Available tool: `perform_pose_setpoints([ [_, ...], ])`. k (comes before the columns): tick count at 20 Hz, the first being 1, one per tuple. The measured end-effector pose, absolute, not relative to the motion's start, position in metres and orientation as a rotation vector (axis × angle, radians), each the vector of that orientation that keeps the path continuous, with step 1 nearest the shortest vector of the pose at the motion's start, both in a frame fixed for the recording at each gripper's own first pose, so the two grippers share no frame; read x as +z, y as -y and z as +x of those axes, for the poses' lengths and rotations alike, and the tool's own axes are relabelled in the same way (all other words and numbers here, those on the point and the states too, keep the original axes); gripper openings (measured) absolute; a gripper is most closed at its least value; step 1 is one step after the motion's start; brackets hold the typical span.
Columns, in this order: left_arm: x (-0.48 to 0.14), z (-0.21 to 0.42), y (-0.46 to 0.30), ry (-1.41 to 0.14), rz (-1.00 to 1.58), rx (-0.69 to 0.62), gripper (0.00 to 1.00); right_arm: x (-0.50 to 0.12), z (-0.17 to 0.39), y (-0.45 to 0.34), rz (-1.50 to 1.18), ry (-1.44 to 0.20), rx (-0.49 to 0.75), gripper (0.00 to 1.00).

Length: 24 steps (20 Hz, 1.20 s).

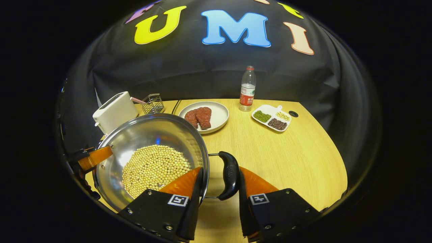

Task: First push the handle of the pot to place it horizontally, then grasp the pot with both hands and set it on the induction cooktop.

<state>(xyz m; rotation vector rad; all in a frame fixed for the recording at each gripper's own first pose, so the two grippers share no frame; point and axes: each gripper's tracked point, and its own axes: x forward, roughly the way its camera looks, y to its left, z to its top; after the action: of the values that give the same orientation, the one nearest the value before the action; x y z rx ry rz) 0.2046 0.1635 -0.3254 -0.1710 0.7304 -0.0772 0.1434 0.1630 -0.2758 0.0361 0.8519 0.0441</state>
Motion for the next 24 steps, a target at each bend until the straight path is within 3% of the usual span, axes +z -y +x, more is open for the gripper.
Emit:
perform_pose_setpoints([
  [1, -0.326, 0.206, -0.172, -0.731, -0.17, -0.081, 0.63, -0.277, 0.143, -0.17, 0.038, -0.852, 0.04, 0.51],
  [5, -0.328, 0.215, -0.205, -0.721, -0.163, -0.079, 0.59, -0.277, 0.146, -0.199, 0.044, -0.843, 0.032, 0.51],
  [8, -0.333, 0.22, -0.225, -0.723, -0.163, -0.065, 0.66, -0.28, 0.152, -0.218, 0.043, -0.847, 0.03, 0.51],
  [9, -0.335, 0.222, -0.233, -0.724, -0.162, -0.06, 0.59, -0.281, 0.154, -0.225, 0.042, -0.848, 0.032, 0.51],
  [12, -0.341, 0.227, -0.254, -0.735, -0.159, -0.049, 0.63, -0.287, 0.159, -0.244, 0.046, -0.86, 0.04, 0.51],
  [13, -0.343, 0.23, -0.26, -0.737, -0.157, -0.047, 0.59, -0.288, 0.16, -0.249, 0.052, -0.863, 0.039, 0.51],
  [14, -0.345, 0.232, -0.264, -0.74, -0.155, -0.046, 0.63, -0.289, 0.162, -0.253, 0.058, -0.863, 0.037, 0.51],
  [19, -0.352, 0.242, -0.274, -0.742, -0.151, -0.053, 0.59, -0.295, 0.167, -0.262, 0.078, -0.862, 0.026, 0.52],
  [21, -0.352, 0.242, -0.275, -0.742, -0.152, -0.055, 0.63, -0.295, 0.168, -0.262, 0.075, -0.851, 0.02, 0.51],
  [22, -0.349, 0.239, -0.276, -0.736, -0.158, -0.046, 0.62, -0.294, 0.168, -0.263, 0.071, -0.842, 0.034, 0.54],
  [23, -0.347, 0.241, -0.279, -0.718, -0.155, -0.019, 0.7, -0.286, 0.17, -0.261, 0.068, -0.808, 0.041, 0.61],
  [24, -0.342, 0.238, -0.283, -0.706, -0.152, 0.005, 0.72, -0.275, 0.174, -0.258, 0.064, -0.762, 0.045, 0.65],
])
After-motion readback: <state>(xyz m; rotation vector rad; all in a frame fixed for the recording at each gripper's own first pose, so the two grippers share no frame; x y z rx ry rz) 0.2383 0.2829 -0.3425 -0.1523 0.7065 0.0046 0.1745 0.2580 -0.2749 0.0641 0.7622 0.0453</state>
